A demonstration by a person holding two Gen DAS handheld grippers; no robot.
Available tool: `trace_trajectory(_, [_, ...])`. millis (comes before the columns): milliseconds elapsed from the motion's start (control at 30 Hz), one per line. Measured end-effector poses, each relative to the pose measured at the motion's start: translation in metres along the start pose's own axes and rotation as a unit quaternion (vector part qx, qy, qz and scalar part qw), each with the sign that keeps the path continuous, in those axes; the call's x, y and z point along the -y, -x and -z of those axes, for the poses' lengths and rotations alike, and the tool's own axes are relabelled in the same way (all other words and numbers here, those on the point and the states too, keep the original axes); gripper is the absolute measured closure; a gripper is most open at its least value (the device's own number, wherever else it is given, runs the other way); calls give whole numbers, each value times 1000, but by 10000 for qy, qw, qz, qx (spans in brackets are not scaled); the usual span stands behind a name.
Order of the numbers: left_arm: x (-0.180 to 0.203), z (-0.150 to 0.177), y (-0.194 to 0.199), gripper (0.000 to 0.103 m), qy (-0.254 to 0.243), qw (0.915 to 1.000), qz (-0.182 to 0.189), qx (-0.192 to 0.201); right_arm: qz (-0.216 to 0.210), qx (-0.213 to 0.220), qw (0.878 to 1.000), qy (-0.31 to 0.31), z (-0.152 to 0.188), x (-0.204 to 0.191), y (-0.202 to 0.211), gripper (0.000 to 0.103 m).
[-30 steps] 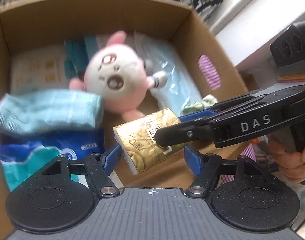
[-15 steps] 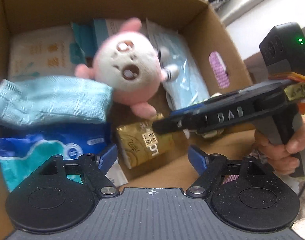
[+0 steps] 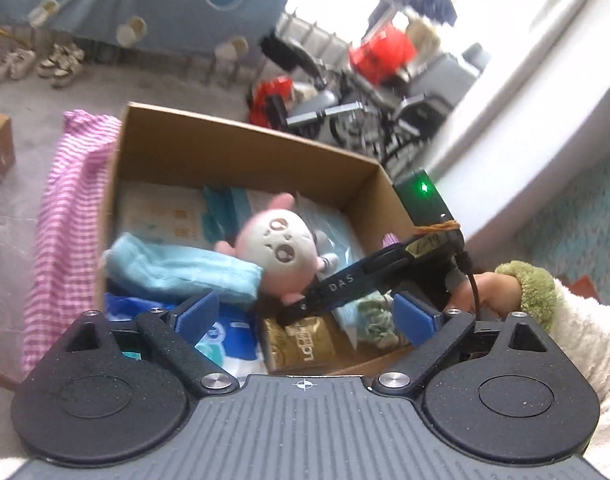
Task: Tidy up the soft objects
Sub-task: 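Lower the gold tissue pack into the box and open the right gripper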
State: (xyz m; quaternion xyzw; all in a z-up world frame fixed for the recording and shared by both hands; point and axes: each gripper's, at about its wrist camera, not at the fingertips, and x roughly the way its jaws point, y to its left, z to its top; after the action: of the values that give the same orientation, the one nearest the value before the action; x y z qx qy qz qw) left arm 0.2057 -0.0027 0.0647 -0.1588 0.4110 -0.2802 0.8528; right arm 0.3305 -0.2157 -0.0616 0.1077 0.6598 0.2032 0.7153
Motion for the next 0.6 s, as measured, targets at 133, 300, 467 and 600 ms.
trace_trajectory(133, [-10,13,5,8,262,9996,15,131,-89,-110,9999,89,3,-8,-5,56])
trace_trajectory(300, [-14,22,12,8,477,9986,-18,247,-293,-39,9994,162,4,-18,-6,56])
trace_trajectory(467, [-9,28,22,7,332,9986,54,398,-168,709,9972,168,19,-17,28,55])
trace_trajectory(600, [2,33,26,6,115,9989,102,446,-673,1539,9858,36,63,-6,89,53])
